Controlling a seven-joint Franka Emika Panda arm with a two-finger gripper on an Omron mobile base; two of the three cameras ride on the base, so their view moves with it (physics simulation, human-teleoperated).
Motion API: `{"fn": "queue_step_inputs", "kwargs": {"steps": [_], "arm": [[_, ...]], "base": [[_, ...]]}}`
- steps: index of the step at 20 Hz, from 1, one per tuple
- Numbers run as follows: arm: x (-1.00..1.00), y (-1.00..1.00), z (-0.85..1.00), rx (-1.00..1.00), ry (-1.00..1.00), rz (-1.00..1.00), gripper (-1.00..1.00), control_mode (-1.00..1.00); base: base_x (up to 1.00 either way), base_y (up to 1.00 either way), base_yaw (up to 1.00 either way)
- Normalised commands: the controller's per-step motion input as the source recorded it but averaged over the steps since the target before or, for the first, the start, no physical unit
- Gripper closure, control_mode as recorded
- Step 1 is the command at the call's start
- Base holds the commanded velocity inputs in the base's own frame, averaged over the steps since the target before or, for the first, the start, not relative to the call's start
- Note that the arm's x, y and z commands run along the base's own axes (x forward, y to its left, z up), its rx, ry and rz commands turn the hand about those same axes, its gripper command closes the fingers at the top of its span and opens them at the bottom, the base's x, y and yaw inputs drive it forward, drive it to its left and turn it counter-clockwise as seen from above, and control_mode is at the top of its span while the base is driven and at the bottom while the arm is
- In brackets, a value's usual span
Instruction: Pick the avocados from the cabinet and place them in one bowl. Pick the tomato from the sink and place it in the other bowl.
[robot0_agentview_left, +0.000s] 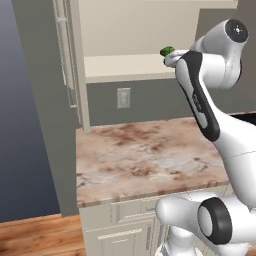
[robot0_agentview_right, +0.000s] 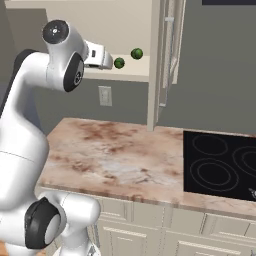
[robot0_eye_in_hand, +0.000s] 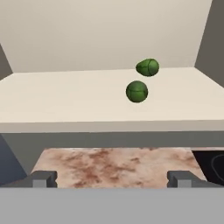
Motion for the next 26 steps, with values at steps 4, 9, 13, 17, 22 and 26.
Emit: {"fn": "queue_step_inputs", "kwargs": {"steps": [4, 9, 13, 17, 22, 26], "arm": [[0.01, 0.0, -0.05, -0.05, 0.0, 0.0, -1.0, -1.0], [0.22, 0.0, -0.13, -0.07, 0.0, 0.0, -1.0, -1.0], [0.4, 0.0, -0.16, -0.06, -0.04, 0.0, -1.0, -1.0], [0.51, 0.0, -0.02, -0.05, -0.04, 0.0, -1.0, -1.0], [0.63, 0.0, 0.0, -0.04, -0.02, 0.0, -1.0, -1.0], [0.48, 0.0, 0.0, -0.02, 0.0, -0.02, -1.0, -1.0]], "base": [[0.0, 0.0, 0.0], [0.0, 0.0, 0.0], [0.0, 0.0, 0.0], [0.0, 0.0, 0.0], [0.0, 0.0, 0.0], [0.0, 0.0, 0.0]]}}
